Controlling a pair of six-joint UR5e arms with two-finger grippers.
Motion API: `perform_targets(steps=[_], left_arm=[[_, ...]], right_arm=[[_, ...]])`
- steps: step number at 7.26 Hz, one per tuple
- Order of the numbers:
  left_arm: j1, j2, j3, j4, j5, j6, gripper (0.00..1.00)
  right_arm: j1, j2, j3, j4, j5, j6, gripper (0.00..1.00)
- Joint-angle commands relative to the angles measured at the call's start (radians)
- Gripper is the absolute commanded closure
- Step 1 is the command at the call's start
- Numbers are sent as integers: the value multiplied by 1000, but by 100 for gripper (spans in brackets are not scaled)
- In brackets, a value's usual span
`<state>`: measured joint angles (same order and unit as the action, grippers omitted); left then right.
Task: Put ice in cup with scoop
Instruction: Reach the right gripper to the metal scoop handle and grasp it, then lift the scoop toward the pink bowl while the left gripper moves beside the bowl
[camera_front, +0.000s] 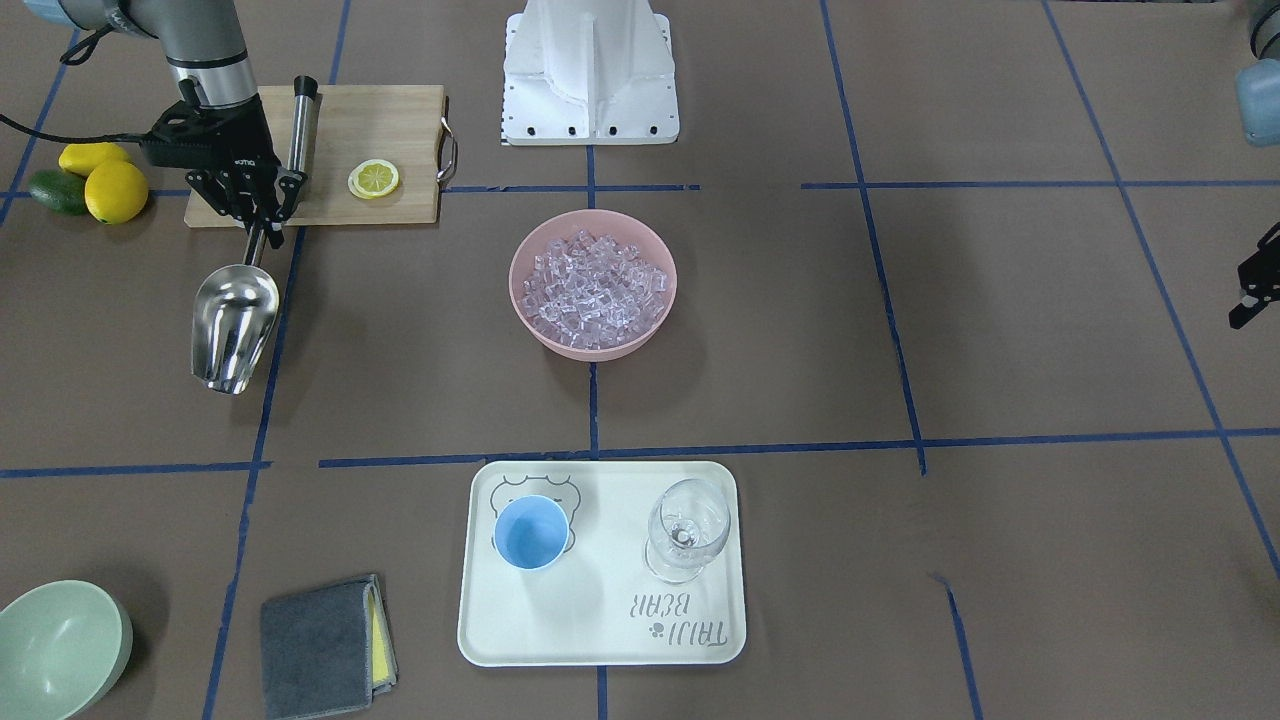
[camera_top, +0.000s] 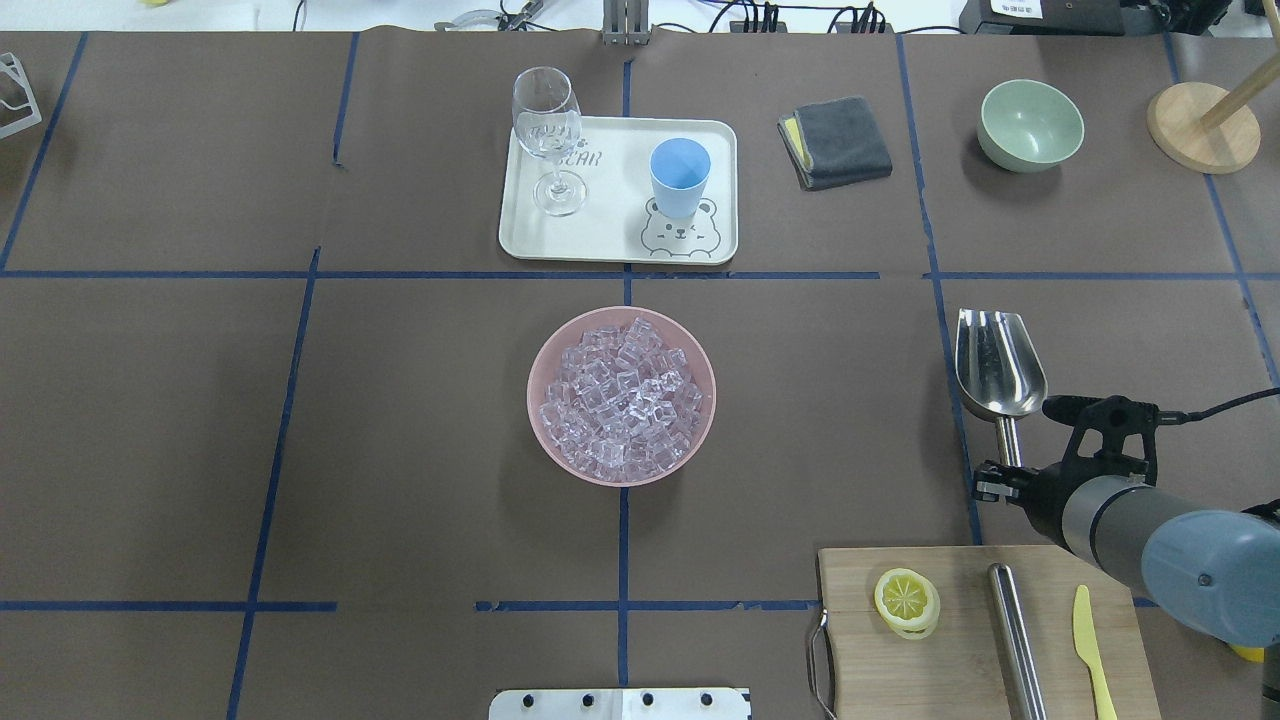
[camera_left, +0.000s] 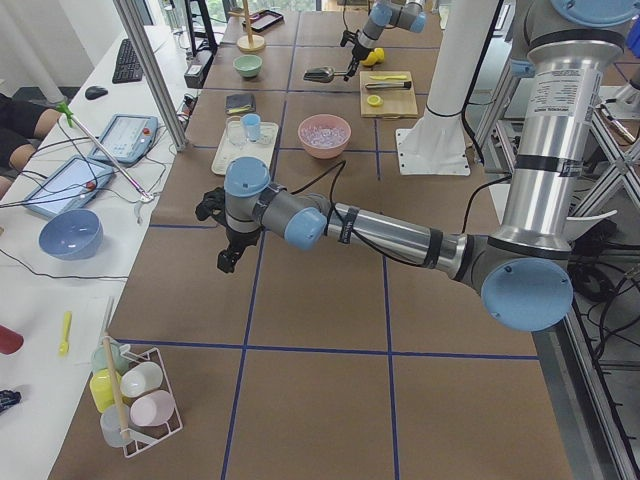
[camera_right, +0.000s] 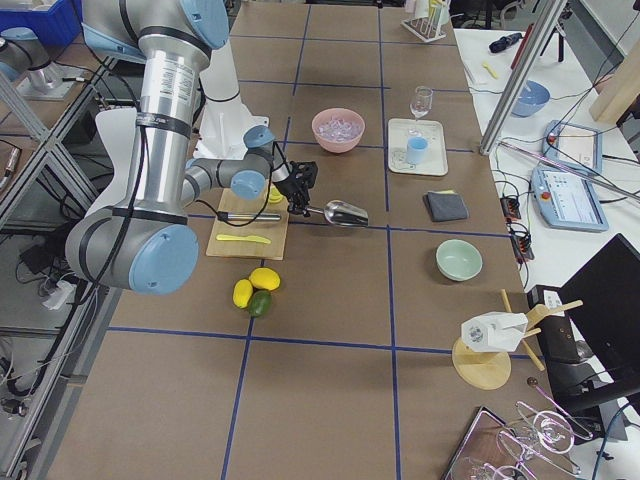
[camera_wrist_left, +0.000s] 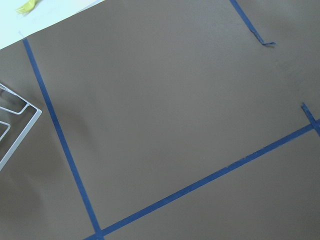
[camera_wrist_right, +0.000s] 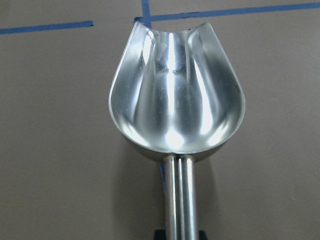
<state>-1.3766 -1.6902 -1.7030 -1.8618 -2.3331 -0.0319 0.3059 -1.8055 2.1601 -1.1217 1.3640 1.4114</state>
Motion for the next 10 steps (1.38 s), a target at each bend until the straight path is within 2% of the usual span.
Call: perform_targets(steps=[1,2,3,4,6,7,8,9,10], left_arm=[[162,-9,-32,-111,0,-122,0],[253,-25,-18,-248,4,-167,0],[321,-40,-26,-336,6,-240,0],[415,-61,-18,-456,24,-350,0],[616,-185,34,-525,101,-385,0],[718,-221,36,-540,203,-366,0],[760,-212,45,-629,286,-270,0],[781,-221,66,-683,302,-244,0],[806,-223,71,-692,305,-231,0]], right_arm=[[68,90,14,-3,69,-223,100],[85,125,18,-4,81,-229,100],[131,179,21,-44,155,-248,100],[166,237,58,-140,247,-271,100],[170,305,86,-217,326,-423,100],[170,328,90,-225,343,-501,100],[179,337,98,-225,390,-540,100],[189,345,107,-231,433,-542,100],[180,379,113,-266,440,-555,100]])
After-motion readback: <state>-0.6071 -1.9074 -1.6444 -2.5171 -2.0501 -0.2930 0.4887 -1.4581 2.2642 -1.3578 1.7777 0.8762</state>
